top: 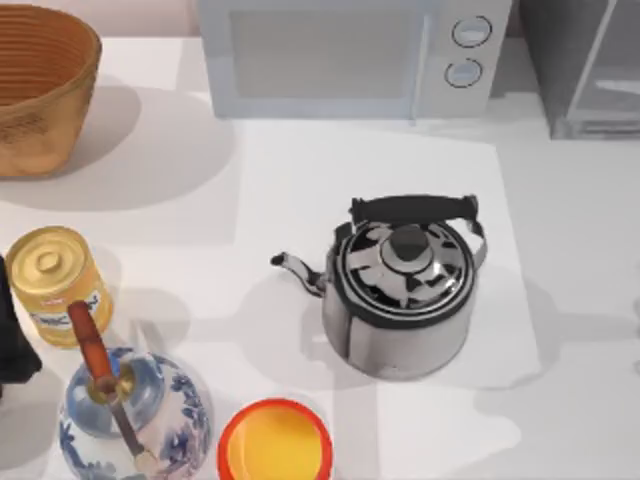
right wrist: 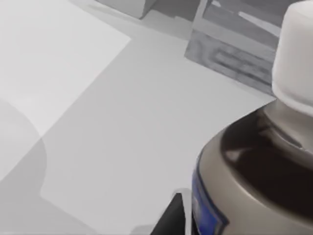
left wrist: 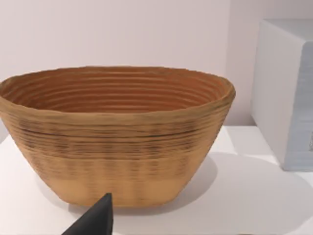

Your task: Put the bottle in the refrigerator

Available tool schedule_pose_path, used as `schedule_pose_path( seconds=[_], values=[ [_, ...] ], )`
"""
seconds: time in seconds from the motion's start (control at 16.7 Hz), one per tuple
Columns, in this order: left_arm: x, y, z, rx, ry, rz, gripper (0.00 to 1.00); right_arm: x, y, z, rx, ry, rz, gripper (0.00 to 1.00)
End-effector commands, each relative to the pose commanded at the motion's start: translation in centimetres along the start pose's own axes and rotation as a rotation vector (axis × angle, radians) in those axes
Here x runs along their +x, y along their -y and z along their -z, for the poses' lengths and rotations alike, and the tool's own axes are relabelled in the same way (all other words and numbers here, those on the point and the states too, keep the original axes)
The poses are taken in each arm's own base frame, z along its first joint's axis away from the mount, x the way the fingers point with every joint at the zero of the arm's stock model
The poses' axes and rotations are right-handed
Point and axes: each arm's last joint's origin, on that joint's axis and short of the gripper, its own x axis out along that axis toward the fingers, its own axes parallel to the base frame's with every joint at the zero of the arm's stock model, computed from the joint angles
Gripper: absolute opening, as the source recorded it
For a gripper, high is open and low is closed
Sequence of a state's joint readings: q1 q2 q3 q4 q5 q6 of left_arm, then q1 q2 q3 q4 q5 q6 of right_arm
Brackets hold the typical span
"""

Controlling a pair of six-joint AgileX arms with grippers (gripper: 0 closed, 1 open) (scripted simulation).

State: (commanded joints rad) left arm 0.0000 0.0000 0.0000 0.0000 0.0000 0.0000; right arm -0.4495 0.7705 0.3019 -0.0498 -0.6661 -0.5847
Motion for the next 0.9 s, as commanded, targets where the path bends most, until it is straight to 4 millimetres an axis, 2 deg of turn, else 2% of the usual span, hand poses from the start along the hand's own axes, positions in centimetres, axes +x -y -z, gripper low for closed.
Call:
schedule_pose_path(
  seconds=[0.24, 0.48, 0.66, 0.9],
  values=[
    [0.0, 0.0, 0.0, 0.000, 0.000, 0.000, 1.00, -1.8, -3.6, -0.3, 0.079, 0.127, 0.230, 0.01],
    [0.0, 0.0, 0.0, 0.000, 0.000, 0.000, 1.00, -2.3, -5.9, 0.8, 0.212, 0.286, 0.323, 0.01],
    [0.0, 0.0, 0.0, 0.000, 0.000, 0.000, 1.00, -2.1, -6.9, 1.4, 0.288, 0.352, 0.333, 0.01],
    [0.0, 0.0, 0.0, 0.000, 0.000, 0.000, 1.00, -2.1, -7.0, 1.5, 0.301, 0.363, 0.332, 0.01]
  ],
)
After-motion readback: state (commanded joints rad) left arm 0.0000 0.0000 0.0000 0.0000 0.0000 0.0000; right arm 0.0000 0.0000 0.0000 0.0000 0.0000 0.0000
